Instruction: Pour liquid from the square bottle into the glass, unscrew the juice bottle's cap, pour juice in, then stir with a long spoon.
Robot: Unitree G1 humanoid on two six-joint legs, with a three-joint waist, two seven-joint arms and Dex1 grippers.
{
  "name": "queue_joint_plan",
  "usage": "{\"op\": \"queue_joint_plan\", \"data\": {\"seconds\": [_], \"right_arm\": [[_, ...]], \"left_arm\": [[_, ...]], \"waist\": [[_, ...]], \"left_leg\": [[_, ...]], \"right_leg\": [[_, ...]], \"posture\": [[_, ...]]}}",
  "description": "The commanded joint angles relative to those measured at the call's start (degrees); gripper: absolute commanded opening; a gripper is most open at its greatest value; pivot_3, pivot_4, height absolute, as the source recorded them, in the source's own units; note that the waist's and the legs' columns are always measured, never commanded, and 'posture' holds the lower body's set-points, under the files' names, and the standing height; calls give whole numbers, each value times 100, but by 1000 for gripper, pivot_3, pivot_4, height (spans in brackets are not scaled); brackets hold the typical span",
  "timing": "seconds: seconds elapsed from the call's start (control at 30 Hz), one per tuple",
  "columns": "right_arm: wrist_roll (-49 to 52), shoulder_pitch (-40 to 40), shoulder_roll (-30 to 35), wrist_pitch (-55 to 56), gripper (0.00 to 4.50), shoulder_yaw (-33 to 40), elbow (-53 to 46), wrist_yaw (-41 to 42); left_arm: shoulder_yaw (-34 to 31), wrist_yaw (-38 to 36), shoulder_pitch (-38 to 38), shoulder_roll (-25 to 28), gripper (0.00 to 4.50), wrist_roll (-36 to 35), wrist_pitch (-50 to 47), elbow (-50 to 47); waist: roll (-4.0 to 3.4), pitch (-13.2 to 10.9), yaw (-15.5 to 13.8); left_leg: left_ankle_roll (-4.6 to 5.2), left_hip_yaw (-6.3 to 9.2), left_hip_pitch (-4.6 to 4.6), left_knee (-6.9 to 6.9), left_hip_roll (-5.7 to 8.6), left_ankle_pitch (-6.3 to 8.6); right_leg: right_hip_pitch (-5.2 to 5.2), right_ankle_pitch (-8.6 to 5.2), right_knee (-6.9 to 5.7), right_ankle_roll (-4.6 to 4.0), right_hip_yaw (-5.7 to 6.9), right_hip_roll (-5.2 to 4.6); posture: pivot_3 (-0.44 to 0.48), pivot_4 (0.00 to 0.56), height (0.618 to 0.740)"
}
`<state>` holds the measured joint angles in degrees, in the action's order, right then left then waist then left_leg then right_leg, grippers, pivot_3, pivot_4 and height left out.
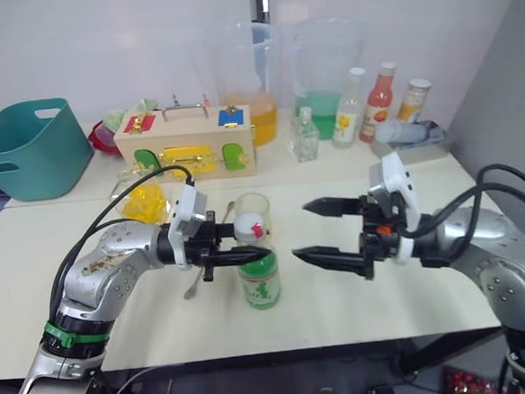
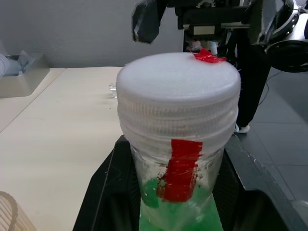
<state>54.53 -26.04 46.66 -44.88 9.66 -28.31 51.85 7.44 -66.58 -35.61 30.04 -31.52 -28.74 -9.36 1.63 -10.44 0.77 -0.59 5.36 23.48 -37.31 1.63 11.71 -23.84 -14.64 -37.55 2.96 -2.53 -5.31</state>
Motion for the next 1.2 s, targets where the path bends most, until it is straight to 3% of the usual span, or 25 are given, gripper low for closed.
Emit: {"op": "queue_joint_plan", "data": {"seconds": [0.03, 0.27, 0.47, 0.7, 0.77, 0.97, 1.07, 1.2], "right_arm": [[71, -244, -176, -119, 4500, -211, -266, -364], [-412, -817, -781, -174, 4500, -883, -331, -1175], [-736, -920, -1003, -101, 4500, -1111, -383, -1383], [-757, -932, -1124, -98, 2356, -1189, -377, -1285], [-708, -944, -1128, -26, 1707, -1233, -345, -1038], [-806, -1051, -1010, 148, 1684, -1361, -168, -349], [-934, -1213, -845, 370, 1684, -1505, 161, 373], [-1706, -2488, -837, 1335, 1684, -2535, 2580, 3190]], "left_arm": [[-48, 0, -47, 59, 1398, 37, 117, -210], [-66, 41, 47, 80, 1398, 34, 112, -286], [-59, 78, 70, 83, 1398, 36, 100, -326], [-58, 97, 65, 97, 1398, 40, 102, -330], [-57, 113, 71, 101, 1398, 49, 104, -340], [-72, 129, 103, 113, 1398, 42, 91, -376], [-111, 134, 156, 145, 1398, 15, 75, -445], [-115, 64, 386, 353, 1398, 10, 105, -754]], "waist": [[0, 0, 1], [-1, 0, 9], [-1, 0, 9], [-1, 1, 10], [-1, 1, 10], [-1, 1, 12], [-1, 1, 14], [-3, 0, 111]], "left_leg": [[0, 0, 0, 0, 0, 0], [0, 2, 2, 0, 0, 0], [0, 2, 3, 0, 1, 0], [0, 2, 2, 0, 0, 0], [0, 2, 2, 0, 0, 0], [0, 2, 1, 0, 0, 0], [0, 1, 2, 0, 1, 0], [0, -15, -15, 3, -2, 0]], "right_leg": [[-1, 0, 0, 0, 0, 1], [-9, 0, -7, 0, 0, 1], [-11, 0, -8, -1, 0, 1], [-11, 0, -9, -1, 0, 1], [-11, 0, -9, -1, -1, 1], [-11, 0, -9, -1, 0, 1], [-11, 0, -8, -1, -1, 0], [-2, 0, -2, -1, -2, 1]], "posture": [[0, 150, 740], [0, 150, 740], [0, 150, 740], [0, 150, 740], [0, 150, 740], [0, 150, 740], [0, 150, 740], [0, 150, 740]]}}
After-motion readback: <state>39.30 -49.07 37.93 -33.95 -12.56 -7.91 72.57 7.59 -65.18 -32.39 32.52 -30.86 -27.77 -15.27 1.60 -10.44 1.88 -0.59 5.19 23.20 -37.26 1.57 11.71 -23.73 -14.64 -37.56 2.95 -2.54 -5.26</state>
